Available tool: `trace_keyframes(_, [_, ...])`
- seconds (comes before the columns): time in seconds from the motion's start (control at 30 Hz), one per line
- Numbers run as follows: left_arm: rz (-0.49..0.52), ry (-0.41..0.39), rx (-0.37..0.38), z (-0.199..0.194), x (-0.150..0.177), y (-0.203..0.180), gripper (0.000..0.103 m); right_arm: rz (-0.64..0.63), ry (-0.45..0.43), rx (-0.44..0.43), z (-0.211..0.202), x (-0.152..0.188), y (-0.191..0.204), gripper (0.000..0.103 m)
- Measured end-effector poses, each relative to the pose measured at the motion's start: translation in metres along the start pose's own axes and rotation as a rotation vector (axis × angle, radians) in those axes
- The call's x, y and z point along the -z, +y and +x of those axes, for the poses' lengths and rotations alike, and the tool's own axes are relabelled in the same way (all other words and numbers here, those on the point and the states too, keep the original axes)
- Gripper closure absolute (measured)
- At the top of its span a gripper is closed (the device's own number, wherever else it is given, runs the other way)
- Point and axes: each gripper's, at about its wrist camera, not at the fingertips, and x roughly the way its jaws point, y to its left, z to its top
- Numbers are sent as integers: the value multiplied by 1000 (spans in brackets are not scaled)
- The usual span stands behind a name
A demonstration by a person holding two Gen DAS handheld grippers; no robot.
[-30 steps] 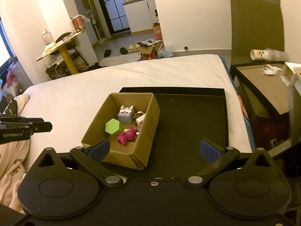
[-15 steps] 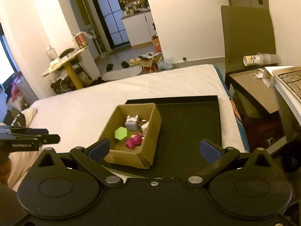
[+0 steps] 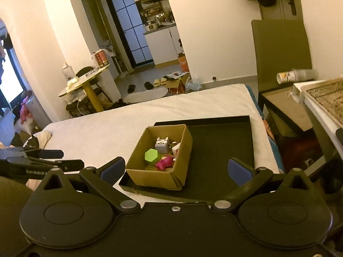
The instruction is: Organize rigid objects
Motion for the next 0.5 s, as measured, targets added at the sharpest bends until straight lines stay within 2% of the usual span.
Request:
trace_keyframes(0.27, [9,-27,23,-16,5,-8,16,-14,-13,-12,-13,6,12,0])
trace_keyframes(0.5, [-28,-31,27,-21,9,-5,16,-40,-6,-20,-20,8,23,0])
